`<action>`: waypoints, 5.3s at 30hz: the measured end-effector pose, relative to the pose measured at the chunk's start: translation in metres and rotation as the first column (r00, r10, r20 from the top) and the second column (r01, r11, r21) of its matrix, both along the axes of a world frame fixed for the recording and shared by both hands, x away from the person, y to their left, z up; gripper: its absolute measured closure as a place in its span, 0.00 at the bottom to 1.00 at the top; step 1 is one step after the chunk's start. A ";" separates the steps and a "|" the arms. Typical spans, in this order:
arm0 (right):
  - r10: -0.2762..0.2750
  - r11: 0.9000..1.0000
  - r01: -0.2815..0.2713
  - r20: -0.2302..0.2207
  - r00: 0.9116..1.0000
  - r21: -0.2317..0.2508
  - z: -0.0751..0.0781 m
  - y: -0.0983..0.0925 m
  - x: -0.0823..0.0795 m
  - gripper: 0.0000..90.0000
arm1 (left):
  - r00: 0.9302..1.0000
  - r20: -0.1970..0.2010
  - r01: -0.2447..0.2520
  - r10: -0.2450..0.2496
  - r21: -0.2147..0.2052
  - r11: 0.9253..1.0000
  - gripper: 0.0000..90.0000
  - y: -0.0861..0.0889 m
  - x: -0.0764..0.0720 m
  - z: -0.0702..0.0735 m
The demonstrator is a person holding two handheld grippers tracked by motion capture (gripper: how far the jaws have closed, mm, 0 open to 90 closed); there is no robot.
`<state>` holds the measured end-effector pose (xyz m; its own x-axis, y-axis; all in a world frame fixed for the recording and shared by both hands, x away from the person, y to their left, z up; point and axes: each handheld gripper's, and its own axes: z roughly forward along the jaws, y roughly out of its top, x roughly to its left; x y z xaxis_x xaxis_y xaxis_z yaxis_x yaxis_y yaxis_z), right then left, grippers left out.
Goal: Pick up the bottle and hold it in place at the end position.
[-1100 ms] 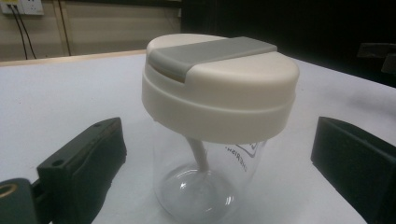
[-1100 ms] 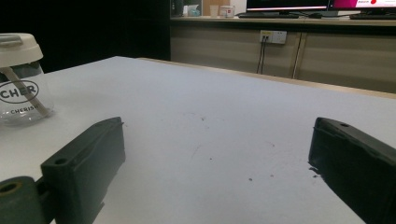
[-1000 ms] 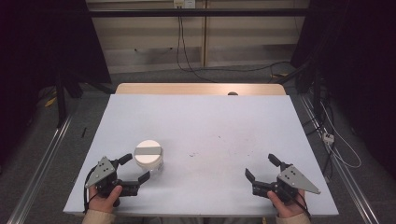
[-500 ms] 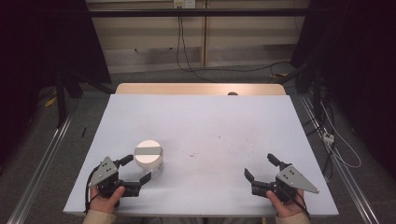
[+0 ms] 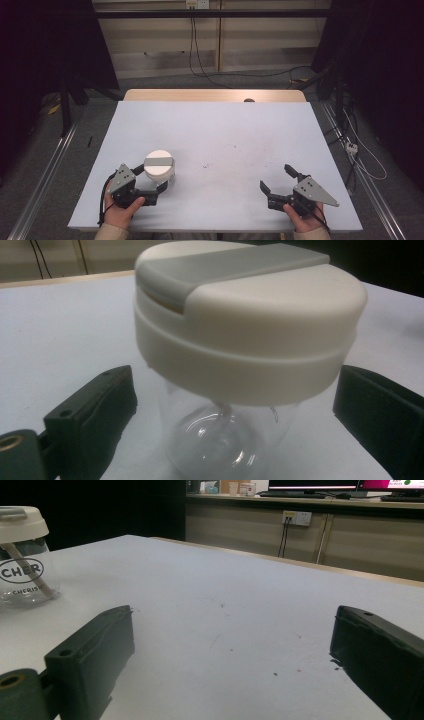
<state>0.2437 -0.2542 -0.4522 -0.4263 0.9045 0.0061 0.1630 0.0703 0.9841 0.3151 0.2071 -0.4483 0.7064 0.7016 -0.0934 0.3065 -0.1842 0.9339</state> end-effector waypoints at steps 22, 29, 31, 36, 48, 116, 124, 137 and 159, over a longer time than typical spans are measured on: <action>-0.005 1.000 0.005 0.003 1.000 0.003 0.001 -0.002 -0.001 0.04 | 0.984 -0.025 -0.175 0.177 0.054 0.983 0.06 -0.033 0.008 -0.004; -0.006 1.000 0.006 0.006 1.000 0.004 0.001 -0.002 -0.001 0.04 | 0.976 0.005 -0.216 0.216 0.050 0.975 0.08 -0.041 0.009 -0.004; -0.006 1.000 0.006 0.002 1.000 0.005 0.001 -0.003 -0.001 0.04 | 0.978 0.006 -0.210 0.210 0.054 0.976 0.10 -0.043 0.010 -0.005; -0.004 1.000 0.004 0.003 1.000 0.003 0.001 -0.003 -0.001 0.04 | 0.978 0.013 -0.206 0.206 0.058 0.977 0.13 -0.047 0.013 -0.006; -0.006 1.000 0.006 0.008 1.000 0.004 0.001 -0.005 -0.001 0.04 | 0.987 0.025 -0.160 0.159 0.037 0.986 0.20 -0.039 0.018 -0.002; -0.048 0.999 0.048 0.004 0.999 0.000 0.008 -0.026 0.002 0.04 | 0.991 0.075 0.108 -0.107 -0.012 0.994 0.21 -0.132 0.098 0.028; -0.045 0.999 0.045 0.004 0.999 -0.004 0.008 -0.026 0.001 0.04 | 0.993 0.062 0.104 -0.104 -0.008 0.995 0.21 -0.138 0.106 0.024; -0.024 1.000 0.024 0.002 1.000 -0.006 0.007 -0.023 0.003 0.04 | 0.992 0.059 0.110 -0.110 -0.007 0.994 0.21 -0.148 0.117 0.022; -0.032 0.999 0.032 -0.004 0.999 -0.005 0.006 -0.028 0.002 0.04 | 0.990 0.068 0.120 -0.121 0.018 0.993 0.21 -0.163 0.137 0.012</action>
<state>0.2455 -0.2820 -0.4467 -0.3974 0.9176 0.0036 0.1696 0.0696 0.9831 0.4522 0.0444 -0.4367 0.7902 0.6120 -0.0324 0.2164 -0.2293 0.9490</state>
